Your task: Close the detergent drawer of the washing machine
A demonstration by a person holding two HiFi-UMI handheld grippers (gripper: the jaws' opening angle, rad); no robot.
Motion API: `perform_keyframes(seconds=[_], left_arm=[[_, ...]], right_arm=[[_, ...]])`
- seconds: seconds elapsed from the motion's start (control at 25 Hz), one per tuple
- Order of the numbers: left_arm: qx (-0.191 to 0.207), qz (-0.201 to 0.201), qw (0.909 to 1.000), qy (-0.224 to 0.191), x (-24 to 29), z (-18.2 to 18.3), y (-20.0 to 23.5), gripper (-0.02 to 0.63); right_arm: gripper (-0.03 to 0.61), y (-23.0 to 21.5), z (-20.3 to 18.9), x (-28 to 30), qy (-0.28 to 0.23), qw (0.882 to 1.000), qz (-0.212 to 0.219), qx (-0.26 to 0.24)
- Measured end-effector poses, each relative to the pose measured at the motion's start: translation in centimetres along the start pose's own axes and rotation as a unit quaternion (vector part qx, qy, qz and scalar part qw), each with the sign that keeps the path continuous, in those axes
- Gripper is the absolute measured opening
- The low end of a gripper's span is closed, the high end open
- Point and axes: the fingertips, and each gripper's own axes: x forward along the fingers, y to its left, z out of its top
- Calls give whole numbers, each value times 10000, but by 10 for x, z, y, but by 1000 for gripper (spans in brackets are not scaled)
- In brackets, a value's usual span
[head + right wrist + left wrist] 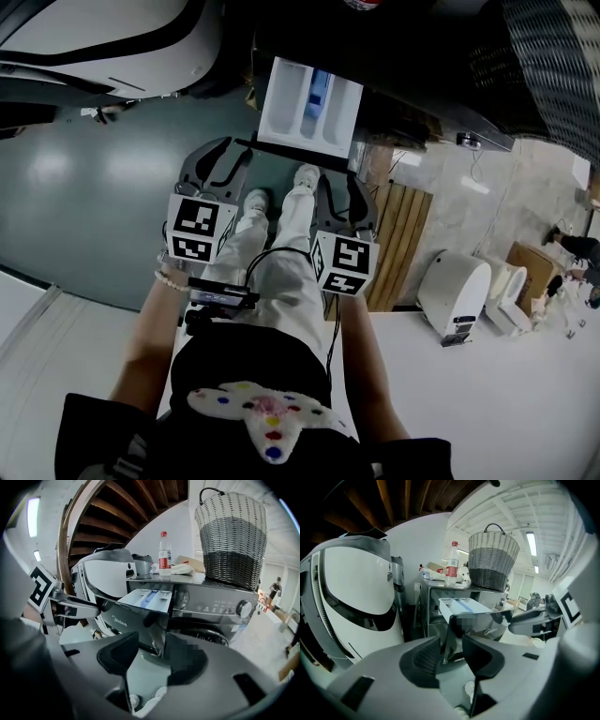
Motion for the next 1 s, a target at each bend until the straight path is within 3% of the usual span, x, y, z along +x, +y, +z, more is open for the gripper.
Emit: perform_keyframes(seconds=[0.12, 0.4, 1.0], left_arm=[[-54, 57, 10000, -15, 0, -1, -1, 144], [55, 80, 10000, -17, 1, 5, -6, 115], [68, 129, 9999, 29, 2, 1, -4, 115]], right_arm=[[182, -2, -1, 1, 16, 9999, -120, -15], [94, -13, 0, 0, 68, 9986, -521, 12], [92, -12, -2, 2, 68, 9981, -600, 143]])
